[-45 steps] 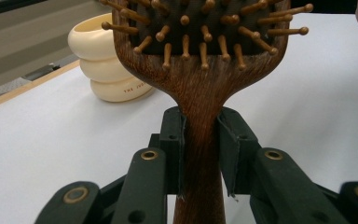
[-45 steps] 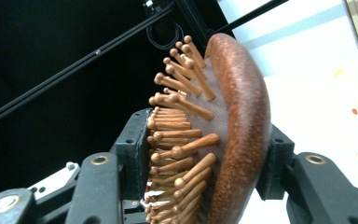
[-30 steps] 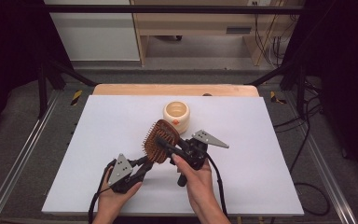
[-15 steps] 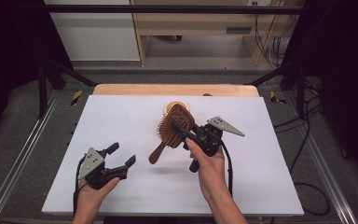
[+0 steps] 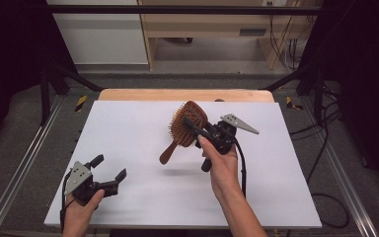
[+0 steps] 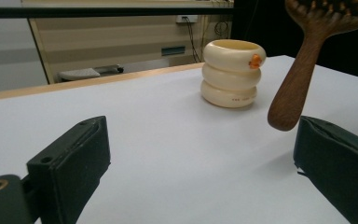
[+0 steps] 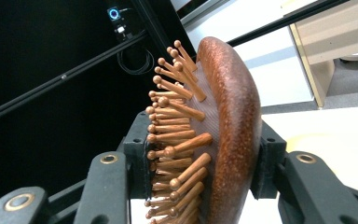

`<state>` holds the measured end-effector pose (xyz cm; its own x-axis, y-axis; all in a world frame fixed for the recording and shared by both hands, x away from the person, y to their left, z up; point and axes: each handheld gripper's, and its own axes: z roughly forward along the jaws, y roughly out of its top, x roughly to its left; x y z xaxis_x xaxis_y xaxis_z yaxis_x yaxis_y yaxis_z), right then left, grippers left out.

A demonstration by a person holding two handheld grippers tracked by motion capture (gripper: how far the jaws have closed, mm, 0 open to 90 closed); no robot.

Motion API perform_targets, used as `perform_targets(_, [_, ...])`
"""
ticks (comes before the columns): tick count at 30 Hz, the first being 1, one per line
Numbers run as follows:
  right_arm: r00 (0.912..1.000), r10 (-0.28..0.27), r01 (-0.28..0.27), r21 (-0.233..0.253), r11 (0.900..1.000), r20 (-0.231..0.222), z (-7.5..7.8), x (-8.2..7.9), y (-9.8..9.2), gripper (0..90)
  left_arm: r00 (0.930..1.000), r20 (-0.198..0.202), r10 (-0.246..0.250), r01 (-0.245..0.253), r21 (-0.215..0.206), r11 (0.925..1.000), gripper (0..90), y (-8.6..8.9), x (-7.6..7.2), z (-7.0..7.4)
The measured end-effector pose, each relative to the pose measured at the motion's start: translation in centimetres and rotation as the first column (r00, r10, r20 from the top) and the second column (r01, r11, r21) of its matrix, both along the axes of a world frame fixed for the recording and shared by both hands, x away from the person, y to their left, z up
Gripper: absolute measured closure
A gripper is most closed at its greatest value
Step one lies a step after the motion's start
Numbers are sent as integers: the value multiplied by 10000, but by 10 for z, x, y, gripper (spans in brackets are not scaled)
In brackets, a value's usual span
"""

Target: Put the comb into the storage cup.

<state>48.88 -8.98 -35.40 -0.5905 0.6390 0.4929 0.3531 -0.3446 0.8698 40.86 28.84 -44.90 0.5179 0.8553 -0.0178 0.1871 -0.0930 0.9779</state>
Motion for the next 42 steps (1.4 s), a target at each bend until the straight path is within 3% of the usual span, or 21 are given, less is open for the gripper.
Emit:
perform_targets(5, [9999,-61,60,63,10000,138,12,8,4,523,9995,-17,331,-331,-330,9989,35,10,4,-1])
perform_targets(14, [9999,19,-22,161,9999,153,26,23,15,523,9985,70,538,-537,-145,9985,35,9,3,0])
perform_targets(27, [9987,-117,121,-64,9999,497,56,47,27,523,9980,-3,633,-633,-405,9972,27,12,4,-2])
perform_targets(37, [9986,-456,463,-261,9986,265,58,65,24,522,9976,32,686,-685,-374,9970,30,13,6,-3])
perform_targets(42, [9982,-584,585,-73,9983,158,64,72,21,522,9983,57,580,-578,-307,9979,30,10,5,-3])
